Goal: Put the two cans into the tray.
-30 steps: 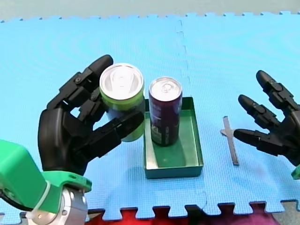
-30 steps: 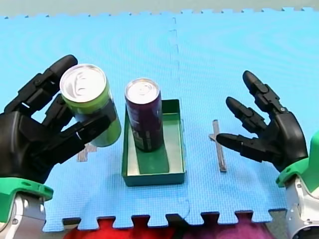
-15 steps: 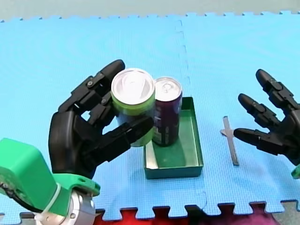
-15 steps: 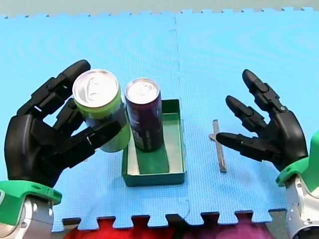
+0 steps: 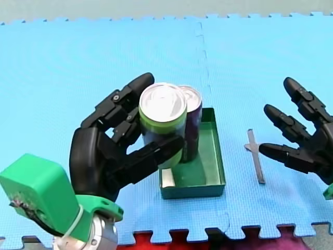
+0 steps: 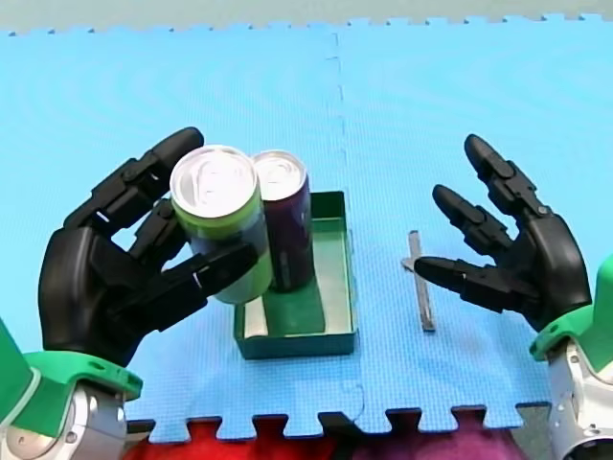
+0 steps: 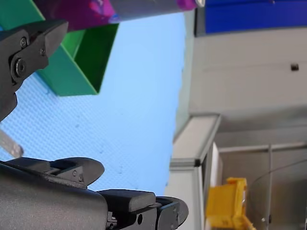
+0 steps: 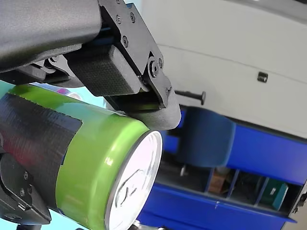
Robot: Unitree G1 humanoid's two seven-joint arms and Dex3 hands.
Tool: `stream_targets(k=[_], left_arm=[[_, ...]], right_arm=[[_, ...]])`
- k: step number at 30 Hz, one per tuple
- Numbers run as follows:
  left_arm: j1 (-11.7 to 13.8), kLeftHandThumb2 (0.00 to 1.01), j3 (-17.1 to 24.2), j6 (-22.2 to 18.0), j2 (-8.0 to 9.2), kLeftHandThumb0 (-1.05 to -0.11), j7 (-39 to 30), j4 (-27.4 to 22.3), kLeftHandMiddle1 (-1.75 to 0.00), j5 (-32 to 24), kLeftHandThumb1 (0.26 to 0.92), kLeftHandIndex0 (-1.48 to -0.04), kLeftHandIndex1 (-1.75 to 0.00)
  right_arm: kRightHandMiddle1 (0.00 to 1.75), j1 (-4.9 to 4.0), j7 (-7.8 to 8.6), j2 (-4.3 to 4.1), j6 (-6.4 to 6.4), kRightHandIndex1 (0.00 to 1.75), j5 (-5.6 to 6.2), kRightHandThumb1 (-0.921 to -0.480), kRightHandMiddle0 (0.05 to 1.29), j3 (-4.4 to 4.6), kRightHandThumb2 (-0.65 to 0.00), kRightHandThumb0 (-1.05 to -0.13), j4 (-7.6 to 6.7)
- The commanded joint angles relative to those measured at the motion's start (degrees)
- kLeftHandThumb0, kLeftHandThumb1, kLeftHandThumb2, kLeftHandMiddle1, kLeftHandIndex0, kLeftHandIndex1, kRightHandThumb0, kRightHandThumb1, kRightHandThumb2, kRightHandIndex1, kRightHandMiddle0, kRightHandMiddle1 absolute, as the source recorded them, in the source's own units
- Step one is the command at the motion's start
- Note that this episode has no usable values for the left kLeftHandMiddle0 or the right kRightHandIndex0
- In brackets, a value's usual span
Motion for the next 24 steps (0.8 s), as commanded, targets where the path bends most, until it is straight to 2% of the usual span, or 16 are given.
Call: stream_targets(k=[1, 10, 24], left_arm=[[-0.2, 0.00, 0.0, -0.9, -0.54, -0.379, -0.4, 0.3, 0.00, -0.3, 0.750, -1.27, 0.00], [-0.7, 0.00, 0.2, -1.9, -0.42, -0.375, -1.4, 2.4, 0.00, -0.4, 0.754, -1.27, 0.00], [-1.9, 0.00, 1.5, -2.2, -0.16, -0.368, -2.5, 4.0, 0.00, -1.0, 0.755, -1.27, 0.00]], right_arm=[[0.00, 0.34, -0.28, -0.06, 0.07, 0.00, -0.05, -0.650, 0.24, 0.02, 0.000, -0.663, -0.58], [0.00, 1.02, -1.01, 0.11, 0.11, 0.00, -0.33, -0.652, 0.24, 0.57, 0.000, -0.659, -1.75], [0.00, 0.22, -0.94, -0.01, -0.38, 0.00, -0.09, -0.653, 0.24, 0.18, 0.000, -0.649, -0.56]])
